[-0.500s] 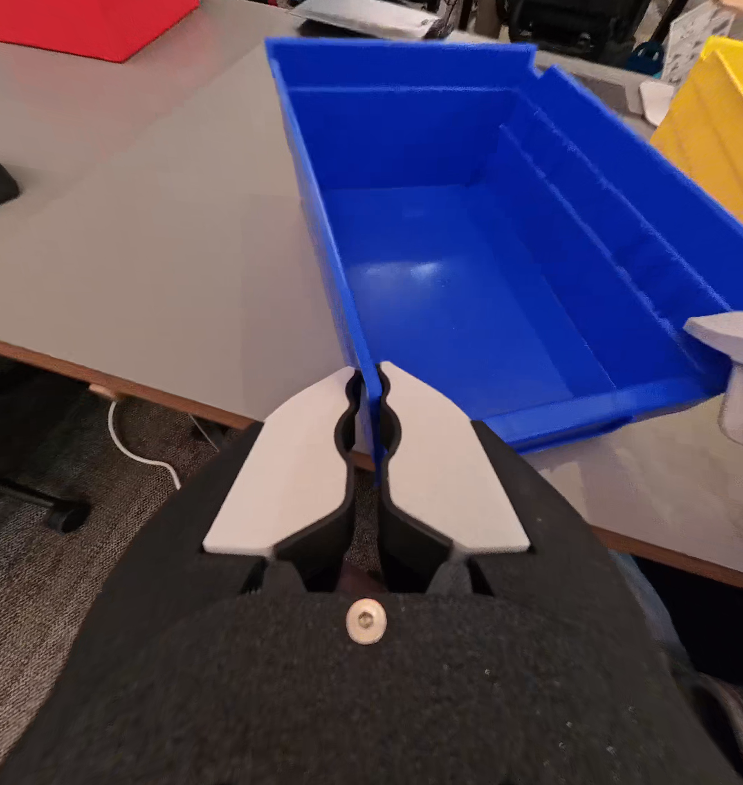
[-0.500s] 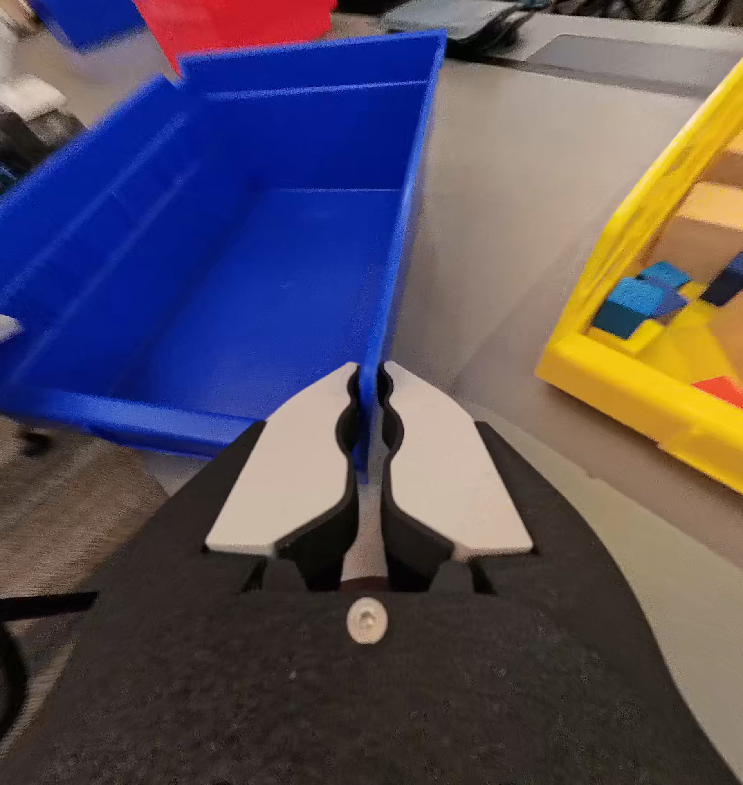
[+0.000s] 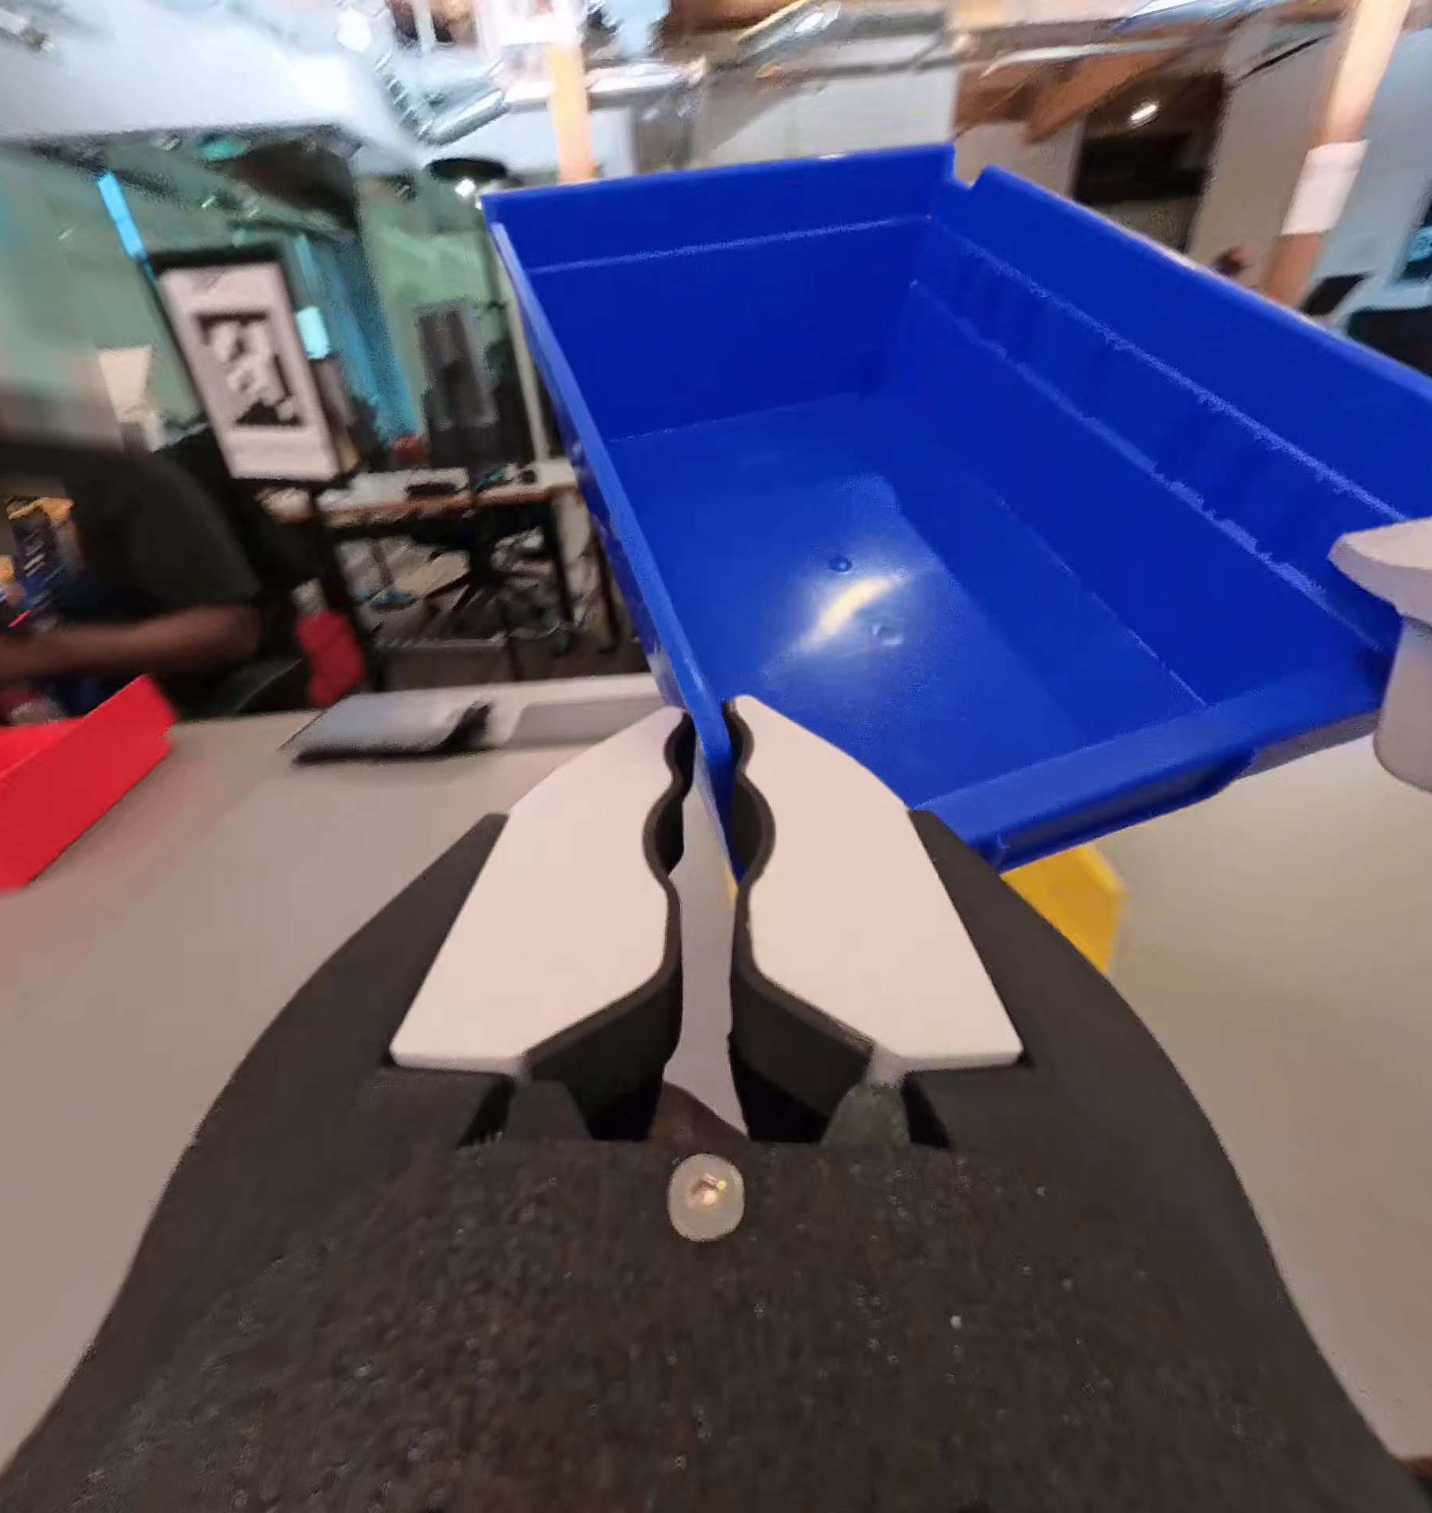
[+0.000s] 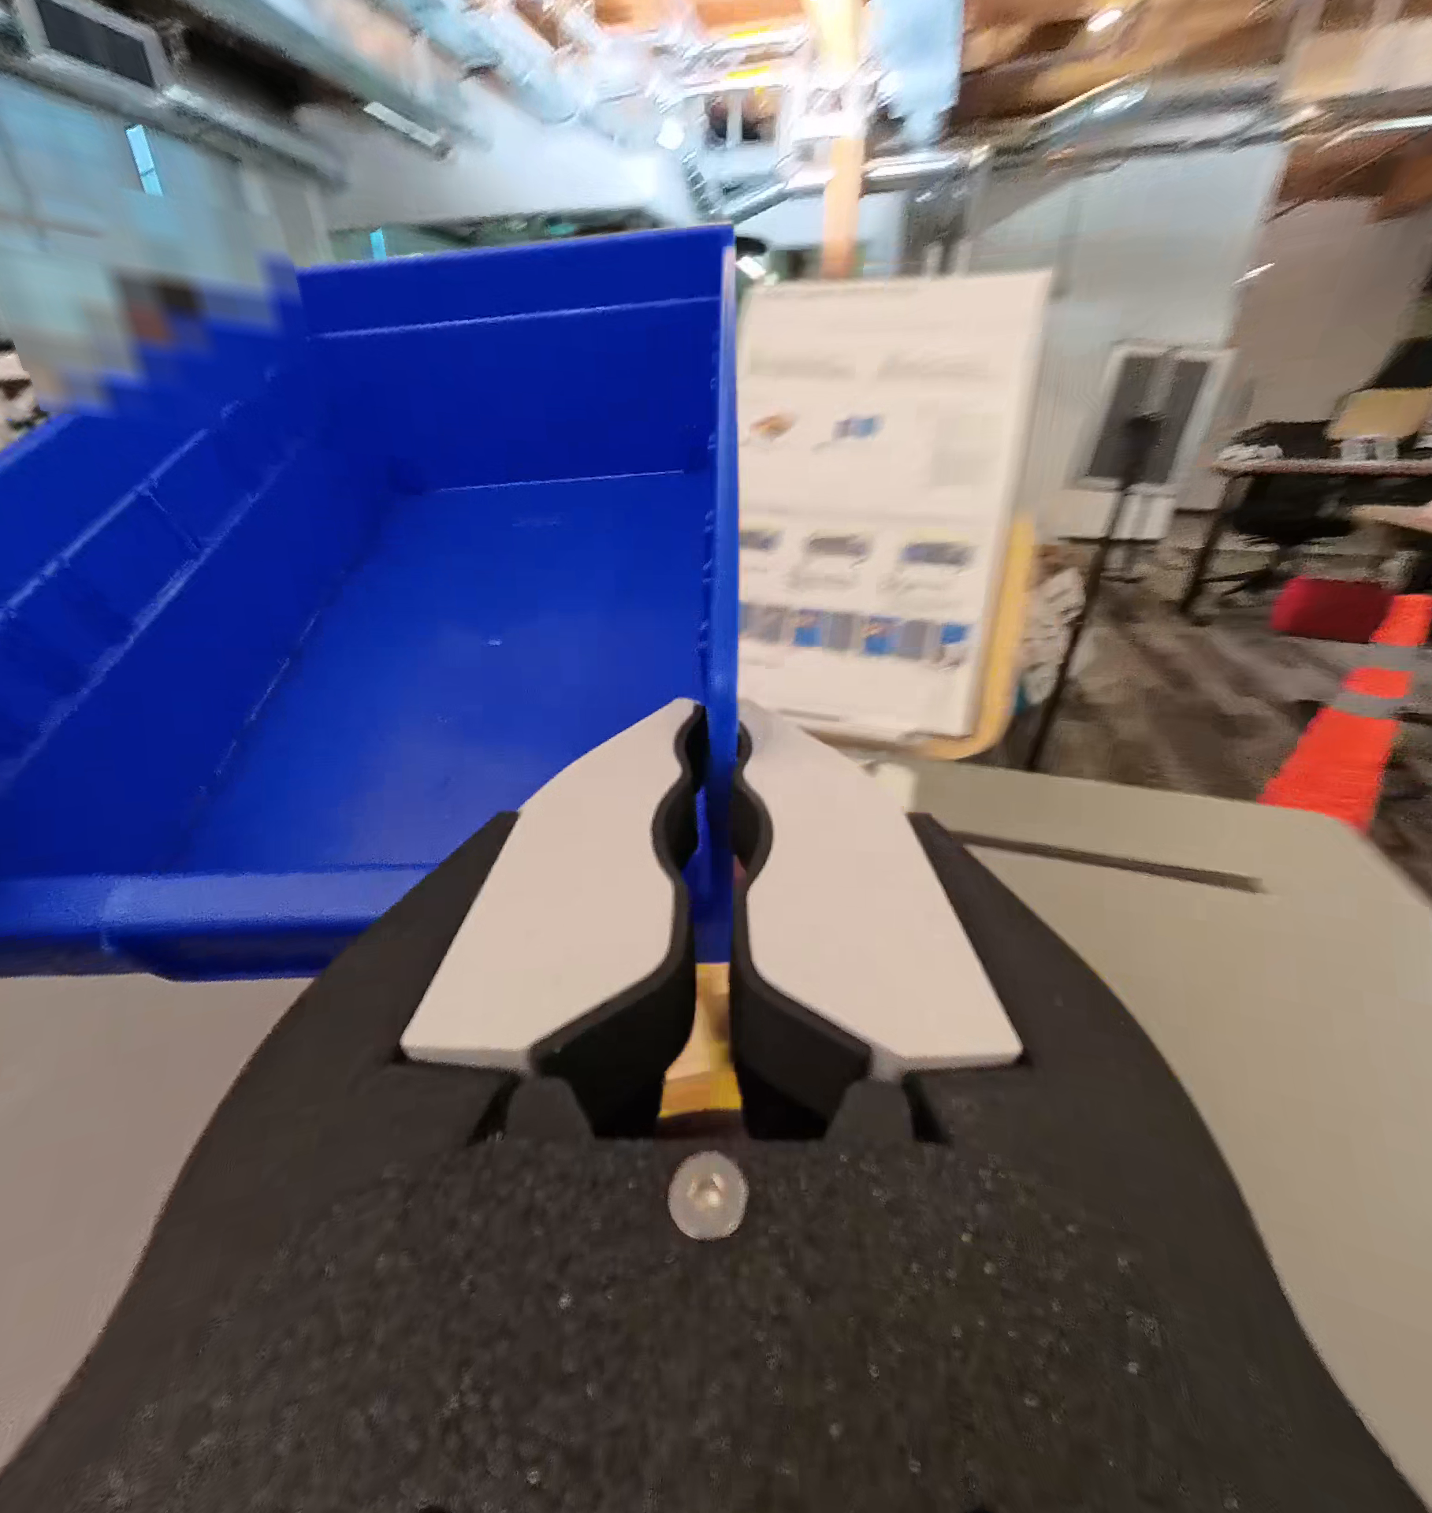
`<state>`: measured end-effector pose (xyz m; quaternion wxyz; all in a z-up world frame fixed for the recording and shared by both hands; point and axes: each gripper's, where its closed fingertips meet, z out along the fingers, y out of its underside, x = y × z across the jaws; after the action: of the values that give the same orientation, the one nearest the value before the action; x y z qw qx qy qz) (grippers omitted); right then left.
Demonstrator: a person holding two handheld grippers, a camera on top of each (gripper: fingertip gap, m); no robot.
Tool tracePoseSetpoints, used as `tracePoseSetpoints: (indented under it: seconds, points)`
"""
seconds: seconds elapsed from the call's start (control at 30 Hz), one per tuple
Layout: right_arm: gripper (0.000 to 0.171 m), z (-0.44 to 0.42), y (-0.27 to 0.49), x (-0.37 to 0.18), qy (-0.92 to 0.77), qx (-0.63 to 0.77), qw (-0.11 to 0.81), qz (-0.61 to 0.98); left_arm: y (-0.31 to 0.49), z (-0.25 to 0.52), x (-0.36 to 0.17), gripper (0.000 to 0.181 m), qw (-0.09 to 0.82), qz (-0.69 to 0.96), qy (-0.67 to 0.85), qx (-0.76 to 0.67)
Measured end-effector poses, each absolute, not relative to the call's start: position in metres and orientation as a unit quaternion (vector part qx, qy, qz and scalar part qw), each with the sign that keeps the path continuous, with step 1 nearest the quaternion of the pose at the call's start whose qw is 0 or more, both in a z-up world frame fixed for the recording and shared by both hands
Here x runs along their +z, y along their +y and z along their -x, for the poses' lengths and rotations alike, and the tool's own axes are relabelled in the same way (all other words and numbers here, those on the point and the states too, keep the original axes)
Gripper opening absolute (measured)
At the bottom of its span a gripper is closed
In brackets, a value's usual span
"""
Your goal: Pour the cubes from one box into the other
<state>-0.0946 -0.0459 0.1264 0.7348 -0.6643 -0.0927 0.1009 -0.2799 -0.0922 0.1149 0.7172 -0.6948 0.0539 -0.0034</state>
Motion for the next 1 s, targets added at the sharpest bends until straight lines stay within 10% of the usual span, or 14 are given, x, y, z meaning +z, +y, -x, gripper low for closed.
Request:
tracePoseSetpoints:
  seconds: [0.17, 0.43, 0.7, 1.0]
  points:
    - [0.002, -0.073, -0.028, 0.13, -0.034, 0.031, 0.734, 0.678, -0.039, 0.118, 0.121, 0.006, 0.718, 0.683, 0.127, -0.051]
    - [0.002, -0.268, 0.015, -0.024, 0.035, -0.009, 0.604, 0.796, 0.032, -0.077, -0.025, 0.006, 0.601, 0.772, 0.195, -0.064]
    - [0.003, -0.302, 0.048, -0.129, 0.049, 0.025, 0.555, 0.83, 0.055, -0.11, -0.121, 0.008, 0.525, 0.822, 0.205, -0.083]
    - [0.027, -0.319, 0.024, -0.086, 0.108, -0.047, 0.578, 0.807, 0.018, -0.084, -0.058, 0.022, 0.527, 0.787, 0.227, -0.227]
